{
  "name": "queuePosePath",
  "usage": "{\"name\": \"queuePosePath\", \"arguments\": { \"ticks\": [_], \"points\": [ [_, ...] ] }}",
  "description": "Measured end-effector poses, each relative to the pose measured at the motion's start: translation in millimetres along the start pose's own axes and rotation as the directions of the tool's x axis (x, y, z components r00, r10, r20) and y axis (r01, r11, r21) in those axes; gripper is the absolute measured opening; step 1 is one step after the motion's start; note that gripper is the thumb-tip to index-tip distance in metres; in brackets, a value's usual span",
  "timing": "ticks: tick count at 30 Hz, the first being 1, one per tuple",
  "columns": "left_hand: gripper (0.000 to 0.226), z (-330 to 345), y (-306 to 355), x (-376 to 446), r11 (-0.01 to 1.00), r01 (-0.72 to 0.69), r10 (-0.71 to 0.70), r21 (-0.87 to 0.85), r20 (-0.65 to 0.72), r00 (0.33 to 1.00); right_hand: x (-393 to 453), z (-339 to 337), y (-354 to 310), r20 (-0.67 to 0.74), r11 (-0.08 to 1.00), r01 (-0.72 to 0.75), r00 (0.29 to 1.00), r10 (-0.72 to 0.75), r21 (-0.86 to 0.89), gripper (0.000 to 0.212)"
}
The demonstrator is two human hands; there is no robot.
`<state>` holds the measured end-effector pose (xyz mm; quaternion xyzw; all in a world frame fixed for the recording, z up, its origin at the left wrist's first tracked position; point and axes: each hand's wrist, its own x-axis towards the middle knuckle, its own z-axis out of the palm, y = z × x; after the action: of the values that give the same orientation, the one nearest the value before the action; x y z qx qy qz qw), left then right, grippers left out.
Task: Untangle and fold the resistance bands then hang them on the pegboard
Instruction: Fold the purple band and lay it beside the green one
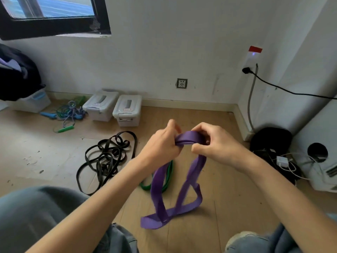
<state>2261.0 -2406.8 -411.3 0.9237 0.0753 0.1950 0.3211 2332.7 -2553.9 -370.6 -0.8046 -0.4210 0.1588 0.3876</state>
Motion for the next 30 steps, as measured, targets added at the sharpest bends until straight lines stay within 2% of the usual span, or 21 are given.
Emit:
{"name": "queuePosePath", "arguments": {
  "ticks": [1,3,4,6,8,9,10,12,14,15,18,20,22,25,26,28,30],
  "points": [
    [0.021,9,-6,-8,0.999,-0.001,0.002,-0.049,0.018,1.000,2,-5,-2,-0.047,0.998,0.018,0.999,-0.021,-0.061,0.026],
    [0.019,30,-17,-27,0.981,0.093,-0.067,-0.172,0.150,0.986,3,-12,-5,-0.111,0.997,0.032,0.993,-0.040,-0.073,0.030],
    [0.021,36,-22,-33,0.960,0.162,-0.110,-0.227,0.225,0.968,3,-15,-4,-0.113,0.998,0.035,0.993,-0.041,-0.056,0.031],
    [0.027,33,-31,-30,0.948,0.196,-0.141,-0.251,0.220,0.965,0,-18,5,-0.054,0.998,-0.008,0.999,0.004,-0.069,0.031],
    [0.028,14,-29,-18,0.974,0.130,-0.125,-0.184,0.044,0.991,-6,-19,21,0.104,0.982,-0.090,0.989,0.108,-0.168,0.029],
    [0.027,3,-24,-12,0.992,0.067,-0.073,-0.109,-0.047,0.996,-10,-16,28,0.204,0.967,-0.129,0.963,0.175,-0.220,0.030],
    [0.030,-4,-15,-7,1.000,-0.014,0.013,-0.016,-0.081,0.997,-14,-11,34,0.295,0.961,-0.160,0.929,0.224,-0.226,0.033],
    [0.040,-7,9,-1,0.979,-0.143,0.146,0.146,-0.009,0.989,-16,5,37,0.371,0.979,-0.195,0.907,0.200,-0.053,0.042],
    [0.046,-4,26,5,0.966,-0.168,0.163,0.197,0.041,0.986,-11,16,34,0.263,0.973,-0.164,0.958,0.118,0.162,0.038],
    [0.047,-3,28,8,0.963,-0.157,0.156,0.218,0.022,0.987,-8,17,32,0.162,0.974,-0.114,0.983,0.083,0.195,0.029],
    [0.040,-5,18,11,0.937,-0.097,0.130,0.335,-0.076,0.989,-2,6,26,-0.159,0.995,0.030,0.987,-0.014,0.100,0.014],
    [0.028,0,11,3,0.947,-0.087,0.097,0.311,-0.018,0.995,1,-6,22,-0.236,0.994,0.077,0.967,-0.092,-0.073,0.013],
    [0.020,7,7,-3,0.986,-0.080,0.076,0.146,0.032,0.997,2,-11,19,-0.191,0.985,0.072,0.976,-0.102,-0.160,0.017],
    [0.028,12,2,0,0.997,-0.060,0.060,0.043,0.013,0.998,1,-9,21,0.000,0.999,-0.030,1.000,0.030,0.022,0.051],
    [0.031,13,2,2,0.998,-0.068,0.068,0.011,0.025,0.997,-1,-6,22,0.043,0.998,-0.038,0.998,0.035,0.052,0.057],
    [0.037,17,3,5,0.995,-0.091,0.093,-0.047,0.046,0.995,-6,0,22,0.064,0.999,0.020,0.998,-0.022,0.038,0.049],
    [0.037,24,-2,4,0.993,-0.070,0.077,-0.093,0.074,0.994,-6,-1,19,0.000,0.994,0.103,0.995,-0.104,0.035,0.038]
  ]
}}
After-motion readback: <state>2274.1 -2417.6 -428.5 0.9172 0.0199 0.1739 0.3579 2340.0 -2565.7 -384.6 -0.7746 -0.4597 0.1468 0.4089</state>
